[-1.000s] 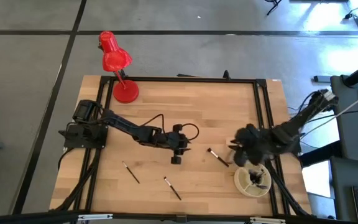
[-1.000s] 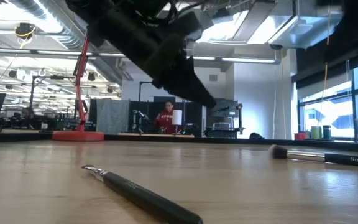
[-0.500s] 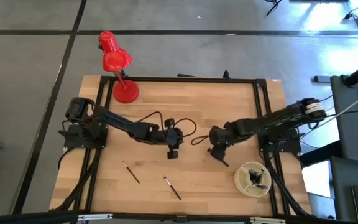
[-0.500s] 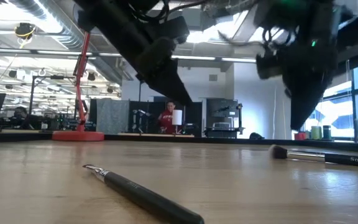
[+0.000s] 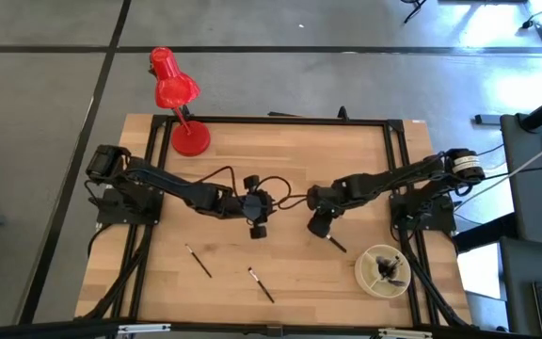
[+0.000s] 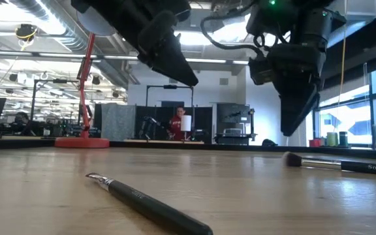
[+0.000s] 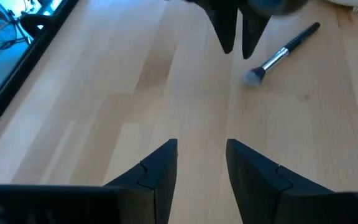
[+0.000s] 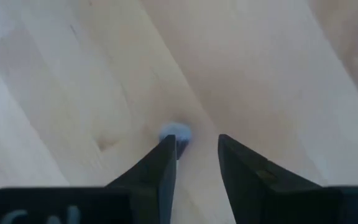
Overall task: Pick & Place Makeup Supplies
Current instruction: Put the makeup brush into the organizer
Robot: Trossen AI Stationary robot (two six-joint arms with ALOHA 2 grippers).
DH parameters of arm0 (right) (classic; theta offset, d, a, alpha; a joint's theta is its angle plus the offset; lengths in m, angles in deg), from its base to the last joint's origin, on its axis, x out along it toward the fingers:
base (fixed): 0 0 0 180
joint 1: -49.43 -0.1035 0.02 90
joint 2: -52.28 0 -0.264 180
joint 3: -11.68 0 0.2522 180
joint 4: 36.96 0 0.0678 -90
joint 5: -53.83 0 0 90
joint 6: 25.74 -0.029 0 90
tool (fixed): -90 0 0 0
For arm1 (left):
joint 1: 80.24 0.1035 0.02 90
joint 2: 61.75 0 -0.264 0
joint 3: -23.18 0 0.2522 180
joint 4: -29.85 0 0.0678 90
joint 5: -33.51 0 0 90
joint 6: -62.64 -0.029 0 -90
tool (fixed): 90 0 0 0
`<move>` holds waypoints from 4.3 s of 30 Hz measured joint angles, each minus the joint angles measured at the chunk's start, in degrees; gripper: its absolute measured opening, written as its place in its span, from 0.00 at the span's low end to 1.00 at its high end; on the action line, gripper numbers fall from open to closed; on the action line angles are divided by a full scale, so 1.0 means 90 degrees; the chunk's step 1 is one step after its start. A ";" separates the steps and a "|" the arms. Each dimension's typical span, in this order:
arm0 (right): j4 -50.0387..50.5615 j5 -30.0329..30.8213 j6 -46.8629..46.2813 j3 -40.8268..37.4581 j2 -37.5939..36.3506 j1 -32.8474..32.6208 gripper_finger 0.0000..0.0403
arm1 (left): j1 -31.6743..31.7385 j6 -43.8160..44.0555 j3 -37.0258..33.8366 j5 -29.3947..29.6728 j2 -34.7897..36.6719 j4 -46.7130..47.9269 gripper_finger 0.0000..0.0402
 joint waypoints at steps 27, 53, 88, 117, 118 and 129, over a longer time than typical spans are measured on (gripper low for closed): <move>-0.0496 0.0779 -0.0221 -0.0036 0.0498 -0.0894 0.04 | -0.0014 0.0160 0.0000 0.0149 0.0000 0.0420 0.33; 0.1077 0.7503 -0.1045 -0.0647 -0.3520 -0.8437 0.01 | -0.0273 0.0739 0.0000 0.0510 0.0000 0.0706 0.33; -0.0123 0.4413 -0.4174 -0.1817 -0.3487 -0.8553 0.27 | -0.0754 -0.0124 -0.0002 -0.0013 0.0000 0.0946 0.33; 0.0269 0.7056 -0.1920 -0.0401 -0.3890 -0.7203 0.27 | -0.1678 -0.2099 -0.0003 -0.2938 -0.1255 0.0625 0.33; 0.0269 0.6975 -0.1920 -0.0401 -0.3886 -0.7131 0.27 | -0.1661 -0.2099 -0.0002 -0.2895 -0.1354 0.0566 0.33; 0.0271 0.6452 -0.1886 -0.0403 -0.3868 -0.6568 0.27 | -0.1535 -0.2099 0.0034 -0.3251 -0.1724 0.0744 0.14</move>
